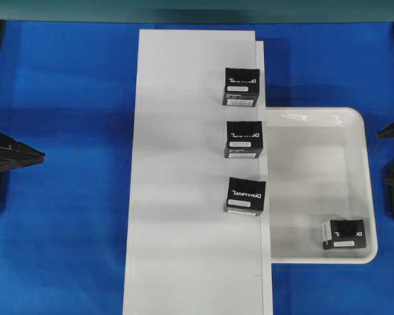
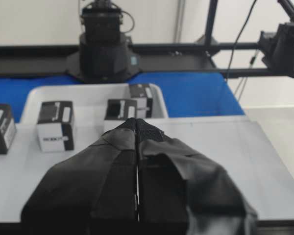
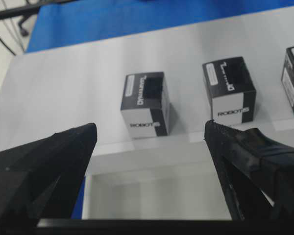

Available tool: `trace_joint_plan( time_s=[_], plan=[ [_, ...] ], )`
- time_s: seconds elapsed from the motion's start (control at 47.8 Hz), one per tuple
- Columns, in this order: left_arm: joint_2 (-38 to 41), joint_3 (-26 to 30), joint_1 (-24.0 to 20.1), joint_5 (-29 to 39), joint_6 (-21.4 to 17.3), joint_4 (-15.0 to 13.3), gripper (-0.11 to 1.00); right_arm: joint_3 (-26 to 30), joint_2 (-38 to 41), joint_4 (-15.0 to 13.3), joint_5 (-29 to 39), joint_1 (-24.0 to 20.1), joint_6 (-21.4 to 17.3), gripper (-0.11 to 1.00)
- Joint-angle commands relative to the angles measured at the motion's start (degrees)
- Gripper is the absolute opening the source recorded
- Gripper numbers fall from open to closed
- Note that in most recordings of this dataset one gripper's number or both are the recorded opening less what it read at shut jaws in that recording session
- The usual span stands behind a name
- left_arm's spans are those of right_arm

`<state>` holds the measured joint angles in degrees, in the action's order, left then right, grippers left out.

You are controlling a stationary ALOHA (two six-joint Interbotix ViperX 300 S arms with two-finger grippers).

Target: Place the box from the white plastic tray onto the white base.

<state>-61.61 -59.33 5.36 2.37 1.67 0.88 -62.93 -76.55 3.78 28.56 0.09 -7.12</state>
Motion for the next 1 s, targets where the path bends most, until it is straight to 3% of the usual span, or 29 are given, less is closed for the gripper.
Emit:
trace_joint_plan(
  time_s=[0.0, 0.982],
  plan=[
    [0.6, 0.7, 0.1, -0.3, 0.1, 0.1, -0.06, 0.3, 0.4, 0.2, -0.6, 0.1, -0.1, 0.99],
    [0.6, -0.4, 0.1, -0.3, 1.1, 0.1, -0.06, 0.2, 0.3, 0.2, -1.9, 0.0, -0.1, 0.99]
  ],
)
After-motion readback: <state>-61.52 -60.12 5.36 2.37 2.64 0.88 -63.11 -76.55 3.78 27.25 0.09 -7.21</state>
